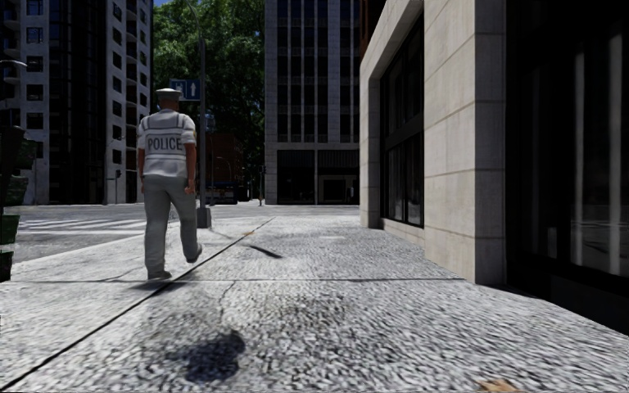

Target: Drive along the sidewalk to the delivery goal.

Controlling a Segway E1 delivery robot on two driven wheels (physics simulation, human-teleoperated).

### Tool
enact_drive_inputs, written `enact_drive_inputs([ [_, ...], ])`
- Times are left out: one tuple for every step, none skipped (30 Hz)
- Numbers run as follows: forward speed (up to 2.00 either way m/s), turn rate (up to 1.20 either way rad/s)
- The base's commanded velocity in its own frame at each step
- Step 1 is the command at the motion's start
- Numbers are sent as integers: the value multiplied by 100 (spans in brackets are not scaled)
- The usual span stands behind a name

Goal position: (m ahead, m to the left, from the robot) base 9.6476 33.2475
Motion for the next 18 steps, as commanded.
enact_drive_inputs([
  [200,0],
  [200,0],
  [200,0],
  [200,0],
  [200,0],
  [200,0],
  [200,0],
  [200,0],
  [200,0],
  [200,0],
  [200,0],
  [200,0],
  [200,0],
  [200,0],
  [200,0],
  [200,0],
  [200,0],
  [200,0],
])
